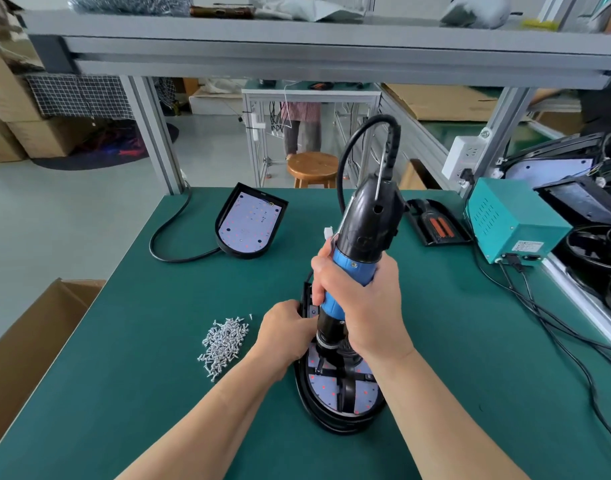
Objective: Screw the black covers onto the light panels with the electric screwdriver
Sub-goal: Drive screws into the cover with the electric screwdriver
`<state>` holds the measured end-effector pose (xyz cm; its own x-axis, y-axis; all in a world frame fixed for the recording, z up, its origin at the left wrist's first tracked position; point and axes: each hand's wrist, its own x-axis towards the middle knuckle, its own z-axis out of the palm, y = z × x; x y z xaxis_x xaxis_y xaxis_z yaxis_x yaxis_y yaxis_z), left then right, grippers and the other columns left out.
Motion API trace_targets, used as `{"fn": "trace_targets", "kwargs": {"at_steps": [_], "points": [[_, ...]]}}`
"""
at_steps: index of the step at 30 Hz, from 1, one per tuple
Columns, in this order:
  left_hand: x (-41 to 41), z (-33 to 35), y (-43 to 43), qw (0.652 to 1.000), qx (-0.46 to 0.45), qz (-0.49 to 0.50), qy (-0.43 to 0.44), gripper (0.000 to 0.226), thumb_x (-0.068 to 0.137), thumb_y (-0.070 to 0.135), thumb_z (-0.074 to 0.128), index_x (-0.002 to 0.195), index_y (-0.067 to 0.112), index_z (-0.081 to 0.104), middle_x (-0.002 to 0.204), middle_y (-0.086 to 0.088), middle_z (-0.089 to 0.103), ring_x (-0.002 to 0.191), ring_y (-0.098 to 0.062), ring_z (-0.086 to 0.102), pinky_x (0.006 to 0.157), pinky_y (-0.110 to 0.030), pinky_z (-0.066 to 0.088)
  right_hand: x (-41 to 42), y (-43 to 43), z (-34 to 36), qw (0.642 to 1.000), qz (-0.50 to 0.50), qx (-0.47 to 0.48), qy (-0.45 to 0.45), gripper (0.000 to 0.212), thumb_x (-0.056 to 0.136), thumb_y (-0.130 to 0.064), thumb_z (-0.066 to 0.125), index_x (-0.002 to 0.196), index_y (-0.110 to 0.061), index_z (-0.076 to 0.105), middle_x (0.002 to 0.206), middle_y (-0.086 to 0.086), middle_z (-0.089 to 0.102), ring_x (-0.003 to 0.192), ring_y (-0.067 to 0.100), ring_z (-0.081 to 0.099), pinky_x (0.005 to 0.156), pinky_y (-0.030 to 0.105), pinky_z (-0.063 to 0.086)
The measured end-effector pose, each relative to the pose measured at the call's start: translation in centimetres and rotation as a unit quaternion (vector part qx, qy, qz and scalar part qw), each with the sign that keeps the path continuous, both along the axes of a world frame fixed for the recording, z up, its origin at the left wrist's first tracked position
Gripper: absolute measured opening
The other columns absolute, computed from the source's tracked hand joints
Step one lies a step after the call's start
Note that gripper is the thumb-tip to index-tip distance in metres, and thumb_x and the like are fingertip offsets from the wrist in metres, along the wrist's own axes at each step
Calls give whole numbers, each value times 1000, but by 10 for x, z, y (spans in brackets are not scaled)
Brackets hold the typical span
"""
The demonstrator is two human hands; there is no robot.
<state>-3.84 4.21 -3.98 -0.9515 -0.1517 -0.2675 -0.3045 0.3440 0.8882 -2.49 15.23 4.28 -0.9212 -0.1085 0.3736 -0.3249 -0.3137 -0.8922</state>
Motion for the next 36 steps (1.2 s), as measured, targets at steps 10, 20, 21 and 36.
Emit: {"fn": "trace_targets", "kwargs": {"at_steps": [10,20,21,36], "points": [[-1,8,-3,999,1,-33,-8,62,37,62,60,73,14,47,67,0,48,61,-15,40,54,-26,33,3,12,2,998,51,-42,18,6,72,-15,69,76,-17,67,57,3,56,47,18,49,55,24,45],[-3,9,-3,996,-25,-79,-17,38,57,44,61,74,13,48,68,-3,45,64,-18,36,58,-28,31,3,9,11,998,22,-51,-11,8,68,-17,72,75,-17,67,53,6,51,47,19,48,56,25,47],[-3,9,-2,996,-37,-79,-15,39,56,44,60,76,12,48,69,-4,45,66,-19,35,59,-30,31,3,10,12,999,35,-40,-9,8,68,-16,71,75,-15,67,53,7,51,47,19,47,57,25,47],[-8,13,-93,915,-398,38,44,26,86,46,66,76,24,57,93,2,63,99,-25,55,80,-35,47,12,42,40,981,-150,-121,-20,16,76,-10,67,70,-25,67,56,1,51,50,19,48,54,22,42]]}}
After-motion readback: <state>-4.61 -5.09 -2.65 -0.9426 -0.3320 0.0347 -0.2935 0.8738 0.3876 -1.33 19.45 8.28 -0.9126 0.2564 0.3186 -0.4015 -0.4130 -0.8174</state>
